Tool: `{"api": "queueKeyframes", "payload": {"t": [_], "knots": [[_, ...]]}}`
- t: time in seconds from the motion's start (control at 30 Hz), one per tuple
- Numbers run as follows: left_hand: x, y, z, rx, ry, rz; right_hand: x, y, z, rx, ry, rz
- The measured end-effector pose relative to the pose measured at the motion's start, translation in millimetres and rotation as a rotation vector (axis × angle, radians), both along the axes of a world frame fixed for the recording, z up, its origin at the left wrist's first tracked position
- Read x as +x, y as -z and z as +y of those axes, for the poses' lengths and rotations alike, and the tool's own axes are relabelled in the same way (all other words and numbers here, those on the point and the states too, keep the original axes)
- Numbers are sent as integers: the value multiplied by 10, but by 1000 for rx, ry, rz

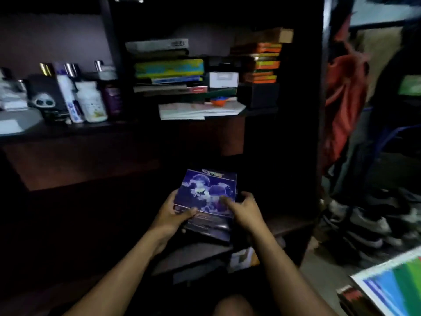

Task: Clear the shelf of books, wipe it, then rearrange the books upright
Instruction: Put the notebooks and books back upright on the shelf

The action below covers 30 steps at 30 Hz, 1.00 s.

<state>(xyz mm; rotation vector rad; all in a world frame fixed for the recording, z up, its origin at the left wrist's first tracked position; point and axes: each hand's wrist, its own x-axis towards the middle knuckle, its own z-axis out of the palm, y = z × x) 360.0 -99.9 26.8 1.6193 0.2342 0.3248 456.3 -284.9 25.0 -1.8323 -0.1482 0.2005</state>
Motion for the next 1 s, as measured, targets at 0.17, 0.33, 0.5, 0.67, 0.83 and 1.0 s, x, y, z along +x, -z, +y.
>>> {"api": "queueKeyframes", "payload": {"t": [0.17, 0.33, 0.5, 0.67, 0.83, 1.0], "knots": [[124, 234, 83, 16, -48, -46, 173, 256, 172, -47, 57, -247], [25, 257, 47, 116, -148, -134, 9, 193, 177, -304, 82, -532], [-73, 217, -4, 600, -347, -293, -148, 140, 208, -364, -228, -610], [-141, 254, -157, 1150, -180, -502, -142, 181, 168, -210, -150, -666], [-95, 295, -121, 1220, -36, -414, -171, 101, 128, -72, -303, -574], [-99, 239, -105, 978, 0, -235, -175, 110, 142, -122, -365, -578]]}}
